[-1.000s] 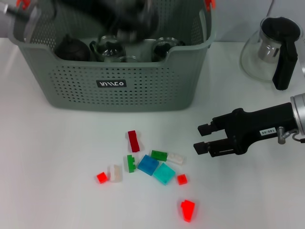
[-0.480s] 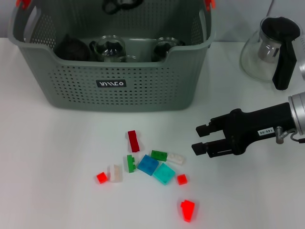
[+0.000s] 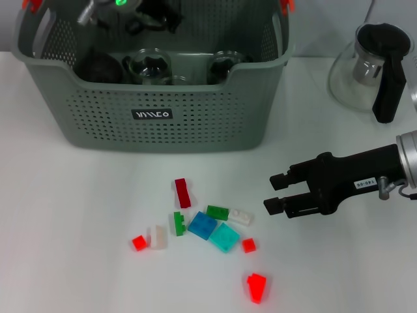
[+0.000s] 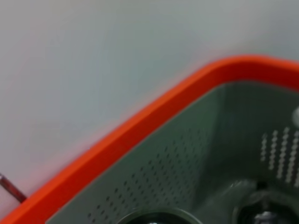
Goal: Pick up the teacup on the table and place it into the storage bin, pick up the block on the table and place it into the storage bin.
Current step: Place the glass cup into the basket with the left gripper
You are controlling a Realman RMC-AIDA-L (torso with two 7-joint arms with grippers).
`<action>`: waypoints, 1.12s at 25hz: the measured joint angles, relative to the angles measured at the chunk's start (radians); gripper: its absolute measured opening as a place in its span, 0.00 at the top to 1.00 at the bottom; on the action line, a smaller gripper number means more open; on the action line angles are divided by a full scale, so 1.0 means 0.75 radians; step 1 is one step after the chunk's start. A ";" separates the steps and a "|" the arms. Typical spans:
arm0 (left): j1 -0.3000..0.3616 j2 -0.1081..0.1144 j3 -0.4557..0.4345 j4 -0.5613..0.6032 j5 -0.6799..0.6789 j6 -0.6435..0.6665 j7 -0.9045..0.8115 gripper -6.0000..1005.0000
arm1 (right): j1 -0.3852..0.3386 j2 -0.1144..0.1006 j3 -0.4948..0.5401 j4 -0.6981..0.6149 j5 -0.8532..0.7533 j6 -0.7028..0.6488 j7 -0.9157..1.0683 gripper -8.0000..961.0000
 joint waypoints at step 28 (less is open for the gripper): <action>0.085 -0.045 0.028 -0.070 0.062 -0.147 -0.003 0.86 | 0.018 0.009 -0.002 0.015 0.000 0.024 -0.015 0.37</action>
